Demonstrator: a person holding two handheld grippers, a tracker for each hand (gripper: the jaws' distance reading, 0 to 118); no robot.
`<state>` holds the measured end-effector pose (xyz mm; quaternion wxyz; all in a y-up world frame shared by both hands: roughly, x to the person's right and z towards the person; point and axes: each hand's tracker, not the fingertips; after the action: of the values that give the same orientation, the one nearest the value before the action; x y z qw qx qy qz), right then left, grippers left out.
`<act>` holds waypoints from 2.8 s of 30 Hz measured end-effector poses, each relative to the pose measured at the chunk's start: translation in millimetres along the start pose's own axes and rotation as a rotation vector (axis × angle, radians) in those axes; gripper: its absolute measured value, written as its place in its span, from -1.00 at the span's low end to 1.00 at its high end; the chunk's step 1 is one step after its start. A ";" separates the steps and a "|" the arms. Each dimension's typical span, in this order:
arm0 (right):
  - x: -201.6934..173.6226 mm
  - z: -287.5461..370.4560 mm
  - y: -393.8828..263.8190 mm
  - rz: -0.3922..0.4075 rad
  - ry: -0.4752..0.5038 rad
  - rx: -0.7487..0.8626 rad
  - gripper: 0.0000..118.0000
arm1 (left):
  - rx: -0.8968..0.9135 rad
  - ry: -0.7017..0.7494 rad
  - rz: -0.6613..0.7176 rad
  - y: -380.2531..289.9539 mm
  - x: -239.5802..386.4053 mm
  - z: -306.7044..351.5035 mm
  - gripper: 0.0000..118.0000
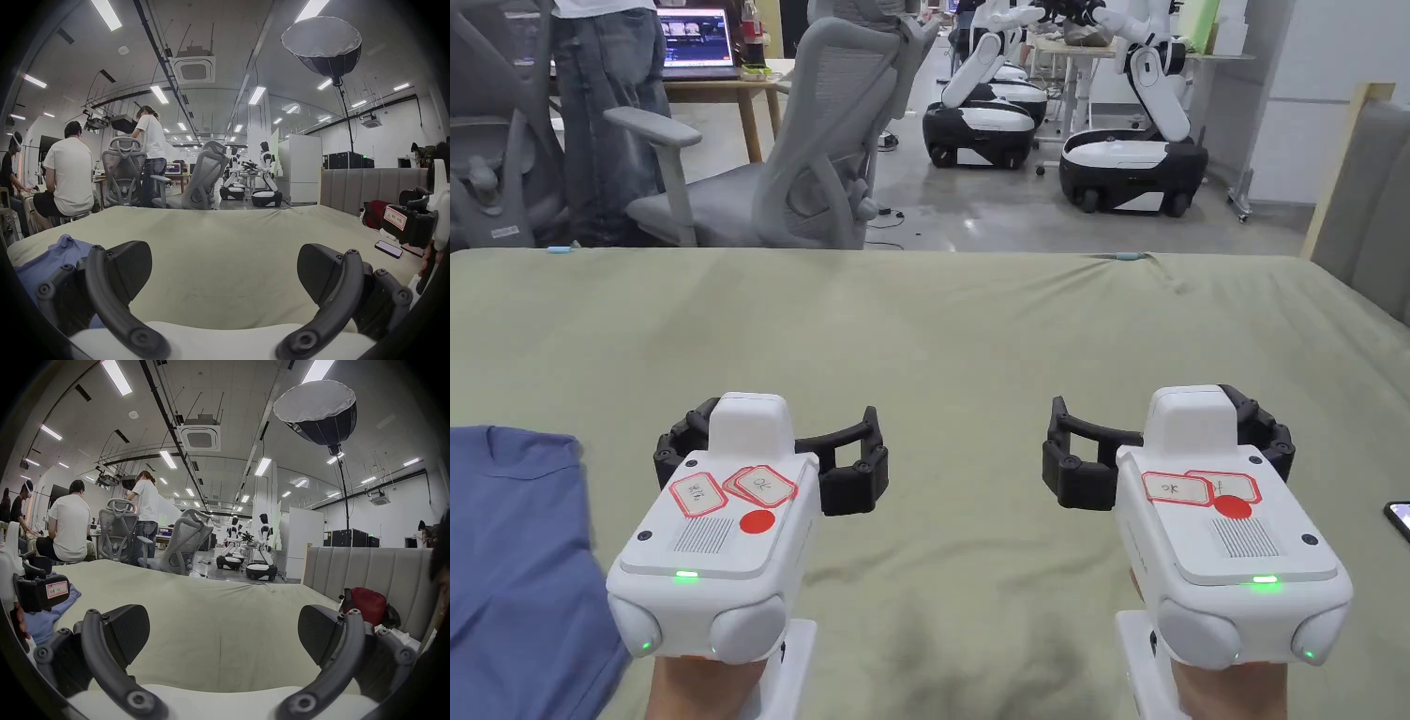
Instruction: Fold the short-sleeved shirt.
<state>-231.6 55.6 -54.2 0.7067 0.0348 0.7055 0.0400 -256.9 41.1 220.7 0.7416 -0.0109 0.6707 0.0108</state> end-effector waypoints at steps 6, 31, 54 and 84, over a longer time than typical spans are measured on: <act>-1.2 0.1 -1.0 0.000 -0.001 -0.001 1.00 | 0.022 0.006 0.020 -2.0 -1.5 4.9 1.00; 1.3 7.4 -3.1 -0.009 0.002 -0.007 1.00 | 0.045 0.024 0.021 2.1 0.1 9.4 1.00; -0.8 8.4 1.9 -0.014 0.006 -0.005 1.00 | 0.027 0.040 0.008 1.8 -0.9 7.4 1.00; -1.2 7.3 -2.2 0.029 -0.039 -0.022 -0.99 | 0.031 0.071 -0.057 -4.9 8.6 4.5 -0.95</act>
<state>-224.3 53.3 -53.3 0.7201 0.0379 0.6905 0.0574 -251.4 36.4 212.6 0.7176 -0.0188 0.6959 -0.0212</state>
